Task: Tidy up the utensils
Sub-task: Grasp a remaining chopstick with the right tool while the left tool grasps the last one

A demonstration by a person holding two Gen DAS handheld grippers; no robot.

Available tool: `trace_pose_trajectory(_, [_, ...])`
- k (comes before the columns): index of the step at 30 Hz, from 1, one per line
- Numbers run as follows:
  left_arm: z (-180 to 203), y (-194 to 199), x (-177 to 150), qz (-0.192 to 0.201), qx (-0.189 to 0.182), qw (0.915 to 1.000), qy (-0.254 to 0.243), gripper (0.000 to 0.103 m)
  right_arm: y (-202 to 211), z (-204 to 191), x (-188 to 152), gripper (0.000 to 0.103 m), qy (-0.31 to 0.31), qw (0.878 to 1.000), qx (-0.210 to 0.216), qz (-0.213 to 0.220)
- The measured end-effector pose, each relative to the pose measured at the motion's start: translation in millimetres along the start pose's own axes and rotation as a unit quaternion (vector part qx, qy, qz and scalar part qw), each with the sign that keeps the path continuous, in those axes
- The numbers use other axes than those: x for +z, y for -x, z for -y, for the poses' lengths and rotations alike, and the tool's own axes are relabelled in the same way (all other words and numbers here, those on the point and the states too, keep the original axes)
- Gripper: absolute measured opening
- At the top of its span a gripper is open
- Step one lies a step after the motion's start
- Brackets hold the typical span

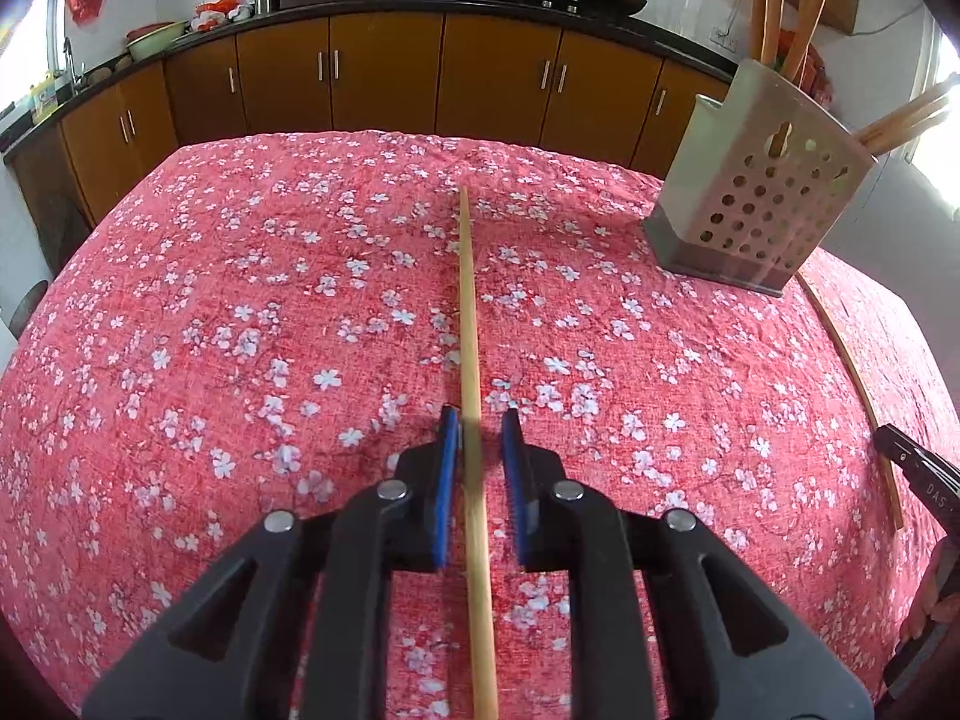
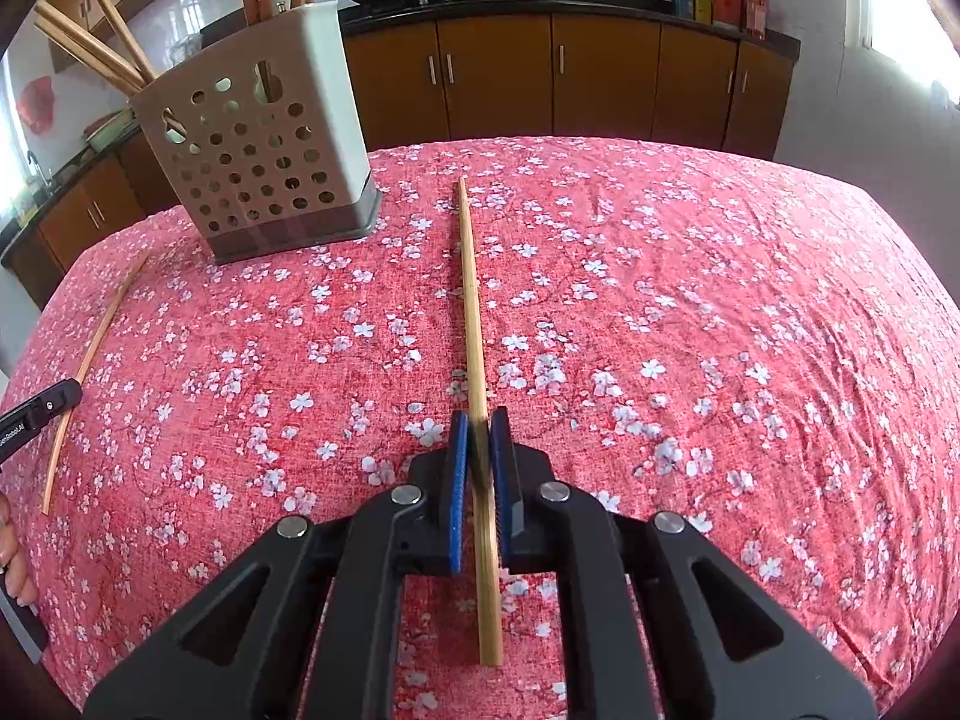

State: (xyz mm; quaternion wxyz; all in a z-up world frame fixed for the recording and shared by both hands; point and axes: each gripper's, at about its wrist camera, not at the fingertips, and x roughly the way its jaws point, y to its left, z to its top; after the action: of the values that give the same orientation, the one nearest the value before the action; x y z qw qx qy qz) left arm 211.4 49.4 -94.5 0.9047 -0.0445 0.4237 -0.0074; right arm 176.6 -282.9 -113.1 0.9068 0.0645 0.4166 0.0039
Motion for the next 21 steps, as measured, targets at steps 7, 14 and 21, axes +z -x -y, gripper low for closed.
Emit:
trace_pose_trajectory(7, [-0.6, 1.3, 0.3, 0.0, -0.003, 1.0, 0.004, 0.017, 0.1, 0.1, 0.0, 0.009, -0.002, 1.0, 0.001, 0.0])
trace_pose_trajectory(14, [-0.8, 3.5, 0.7, 0.0, -0.008, 0.9999, 0.01, 0.017, 0.2, 0.8, 0.1, 0.009, -0.001, 1.0, 0.0, 0.0])
trace_pose_trajectory(21, [0.5, 3.1, 1.4, 0.0, -0.009, 0.9999, 0.012, 0.017, 0.2, 0.7, 0.1, 0.009, -0.001, 1.0, 0.0, 0.0])
